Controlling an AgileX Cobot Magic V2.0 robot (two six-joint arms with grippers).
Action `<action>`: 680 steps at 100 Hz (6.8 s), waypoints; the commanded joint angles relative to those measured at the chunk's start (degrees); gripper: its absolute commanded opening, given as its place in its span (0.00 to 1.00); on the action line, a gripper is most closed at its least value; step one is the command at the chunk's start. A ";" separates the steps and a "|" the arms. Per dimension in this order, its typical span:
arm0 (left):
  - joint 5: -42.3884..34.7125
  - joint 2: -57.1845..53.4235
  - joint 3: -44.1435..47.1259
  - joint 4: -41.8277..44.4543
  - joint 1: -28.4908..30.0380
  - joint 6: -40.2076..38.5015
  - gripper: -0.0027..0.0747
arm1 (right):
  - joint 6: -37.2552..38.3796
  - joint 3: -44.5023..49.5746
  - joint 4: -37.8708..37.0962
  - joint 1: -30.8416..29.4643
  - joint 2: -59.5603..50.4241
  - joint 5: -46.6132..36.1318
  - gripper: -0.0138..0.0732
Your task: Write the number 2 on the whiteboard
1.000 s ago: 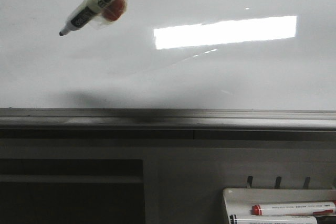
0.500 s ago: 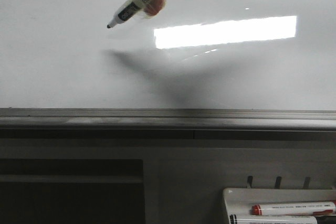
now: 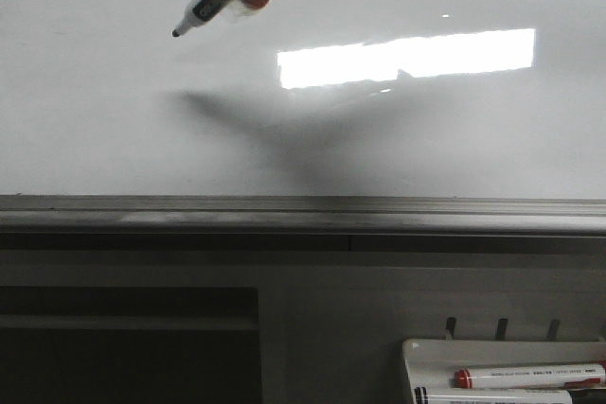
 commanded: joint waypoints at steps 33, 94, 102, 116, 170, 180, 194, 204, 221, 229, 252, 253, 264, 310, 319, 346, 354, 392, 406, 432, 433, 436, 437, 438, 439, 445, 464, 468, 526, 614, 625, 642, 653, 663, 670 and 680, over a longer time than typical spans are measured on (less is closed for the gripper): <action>-4.87 0.06 -1.81 -1.22 0.18 -0.83 0.01 | -0.54 -2.20 -0.04 -4.20 0.64 -5.07 0.08; -5.09 0.06 -1.81 -1.22 0.18 -0.83 0.01 | 0.16 -0.23 -1.95 -11.83 -2.23 5.64 0.10; -5.09 0.06 -1.81 -1.22 0.18 -0.83 0.01 | 0.34 1.06 -1.95 -11.30 -1.88 7.17 0.10; -5.09 0.06 -1.81 -1.22 0.18 -0.83 0.01 | 1.19 1.72 -1.40 -8.82 0.83 7.12 0.10; -4.98 0.06 -1.81 -0.94 0.18 -0.83 0.01 | 1.19 4.49 -1.94 -10.81 -1.39 6.06 0.10; -4.39 0.06 -1.81 0.40 0.18 -0.83 0.01 | 1.22 6.72 -1.93 -13.74 -4.10 7.48 0.10; -2.87 0.06 -1.81 1.64 0.18 -0.83 0.01 | 1.22 7.07 -1.76 -14.79 -4.77 11.22 0.10; -3.58 0.06 -1.81 2.43 -0.29 -0.83 0.01 | 1.22 5.37 -0.69 -12.33 -6.12 13.41 0.10; -3.68 0.34 -1.81 9.62 -4.23 -0.83 0.02 | 1.12 1.59 -2.95 -6.34 -7.49 17.18 0.10; -3.68 1.35 -1.81 12.11 -7.84 -0.83 0.11 | 1.12 0.20 -6.11 -4.55 -6.85 17.17 0.10; -4.09 11.85 -1.60 13.99 -17.72 -0.37 0.45 | 1.12 -4.45 -9.55 -1.27 -3.29 17.17 0.10; -4.21 12.74 -1.60 14.27 -17.84 -0.37 0.45 | 1.12 -4.60 -9.55 -1.16 -2.99 17.17 0.10; -7.08 19.02 -1.60 16.24 -18.21 -0.37 0.44 | 1.12 -6.79 -11.09 0.74 -1.49 17.27 0.10; -9.51 26.95 -1.79 16.26 -17.55 4.28 0.44 | 1.22 -10.00 -13.14 3.74 -0.54 18.87 0.10; -9.35 26.95 -1.79 16.16 -17.55 4.28 0.44 | 1.22 -10.00 -13.14 3.89 -0.54 18.87 0.10; -6.72 26.95 -1.79 16.16 -17.55 4.28 0.01 | 1.22 -10.09 -11.58 3.89 -0.54 18.87 0.10; -7.20 26.95 -1.79 16.16 -17.55 4.28 0.01 | 1.22 -10.09 -11.09 3.89 -0.54 17.95 0.10; -10.96 26.95 -1.79 -8.74 -16.45 3.96 0.01 | 0.89 -10.09 -11.83 3.23 -1.34 0.82 0.87; -10.97 27.76 -1.79 -31.93 -13.98 3.96 0.01 | 0.89 -10.09 -11.83 2.51 -3.35 -5.68 0.85; -5.65 32.08 -5.19 -33.77 -13.08 2.78 0.01 | 0.89 -10.09 -11.83 2.06 -4.46 -4.55 0.85; -5.50 32.25 -5.32 -33.77 -13.08 2.60 0.01 | 0.89 -10.09 -11.83 2.06 -4.46 -4.55 0.85; -5.10 32.59 -5.88 -33.77 -13.08 1.96 0.01 | 0.89 -10.09 -11.83 2.06 -4.46 -4.06 0.85; -5.10 32.62 -5.97 -33.77 -13.08 1.83 0.01 | 0.89 -10.09 -11.83 2.06 -4.46 -4.05 0.85; -4.97 32.72 -6.12 -33.77 -13.08 1.71 0.01 | 0.89 -10.09 -11.83 2.06 -4.46 -3.80 0.85; -4.98 32.77 -6.10 -33.77 -13.08 1.43 0.01 | 0.89 -10.09 -11.83 2.06 -4.46 -3.74 0.85; -4.38 33.27 -6.53 -33.91 -12.94 0.37 0.01 | 0.89 -10.09 -11.83 2.06 -4.46 -3.16 0.85; -0.76 35.60 -6.64 -35.67 -9.18 -0.68 0.01 | 0.89 -10.09 -11.83 2.06 -4.46 -1.41 0.85; -0.11 36.07 -6.57 -35.67 -8.46 -0.37 0.01 | 0.89 -10.09 -11.83 2.06 -4.46 -1.29 0.85; 0.79 36.42 -6.85 -34.64 -8.06 -0.92 0.07 | 0.89 -10.09 -11.83 2.06 -4.46 -0.79 0.85; 8.16 17.99 -6.85 -27.43 -8.06 -0.37 0.43 | 2.89 -10.09 -11.38 1.63 -5.70 1.05 0.68; 8.67 11.91 -6.85 -24.71 -8.06 -0.37 0.12 | 3.60 -9.51 -11.38 0.76 -7.82 2.14 0.36; 8.30 1.72 -6.85 -17.75 -8.06 -0.37 0.01 | 3.60 -5.36 -11.38 -0.34 -13.11 2.19 0.08; 9.36 -4.07 -6.85 -12.58 -8.06 -0.37 0.01 | 3.60 -0.83 -11.38 -0.34 -17.73 0.24 0.08; 12.77 -7.56 -6.85 -8.74 -8.06 -0.37 0.01 | 3.60 3.11 -11.38 -0.34 -21.48 -1.78 0.08; 15.59 -9.31 -6.85 -6.54 -8.06 -0.37 0.01 | 3.60 5.04 -11.38 -0.34 -23.57 -2.14 0.08; 16.72 -10.43 -6.85 -6.17 -8.06 -0.37 0.01 | 3.60 6.72 -11.38 -0.34 -25.10 -1.89 0.08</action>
